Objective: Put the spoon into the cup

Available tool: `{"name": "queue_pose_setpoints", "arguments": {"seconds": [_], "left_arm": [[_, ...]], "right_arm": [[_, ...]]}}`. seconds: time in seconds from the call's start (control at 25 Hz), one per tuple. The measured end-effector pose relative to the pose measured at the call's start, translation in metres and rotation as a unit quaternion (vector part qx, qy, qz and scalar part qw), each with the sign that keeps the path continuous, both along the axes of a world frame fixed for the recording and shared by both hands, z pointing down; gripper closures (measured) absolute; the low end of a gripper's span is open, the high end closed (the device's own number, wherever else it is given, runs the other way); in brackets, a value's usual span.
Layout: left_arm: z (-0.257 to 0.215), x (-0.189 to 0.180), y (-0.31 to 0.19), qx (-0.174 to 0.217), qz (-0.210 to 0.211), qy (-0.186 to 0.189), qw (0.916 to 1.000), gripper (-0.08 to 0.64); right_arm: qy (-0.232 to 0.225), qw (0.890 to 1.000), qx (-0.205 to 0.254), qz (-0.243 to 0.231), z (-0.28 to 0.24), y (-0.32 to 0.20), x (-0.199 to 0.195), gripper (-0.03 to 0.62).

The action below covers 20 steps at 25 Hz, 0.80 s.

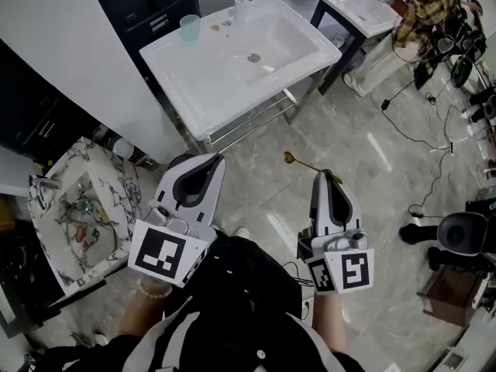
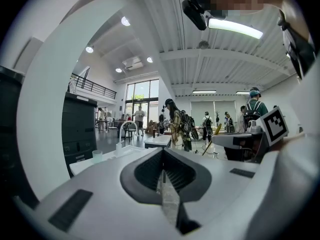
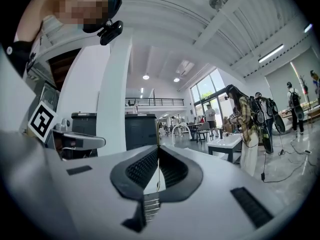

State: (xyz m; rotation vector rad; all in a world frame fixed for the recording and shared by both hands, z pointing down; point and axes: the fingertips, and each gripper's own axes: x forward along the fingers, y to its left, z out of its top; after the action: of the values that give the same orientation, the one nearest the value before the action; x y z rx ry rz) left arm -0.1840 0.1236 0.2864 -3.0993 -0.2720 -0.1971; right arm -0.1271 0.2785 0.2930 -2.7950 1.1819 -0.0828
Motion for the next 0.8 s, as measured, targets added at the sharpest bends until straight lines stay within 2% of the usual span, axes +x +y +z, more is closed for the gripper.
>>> {"name": "queue_pose_setpoints", "arguments": {"seconds": [0.36, 0.8], "left_arm": [[0.003, -0.008, 0.023, 0.000, -0.005, 0.009, 0.9999, 0.558], [0.011, 0.005, 0.024, -0.002, -0.001, 0.004, 1.0000, 0.558]], "right_arm": [[0.004, 1.000, -0.006, -0.001, 0.005, 0.028, -0.009, 0.584], [0.001, 1.000, -0.010, -0.006, 0.015, 0.023, -0.001, 0.584]]}}
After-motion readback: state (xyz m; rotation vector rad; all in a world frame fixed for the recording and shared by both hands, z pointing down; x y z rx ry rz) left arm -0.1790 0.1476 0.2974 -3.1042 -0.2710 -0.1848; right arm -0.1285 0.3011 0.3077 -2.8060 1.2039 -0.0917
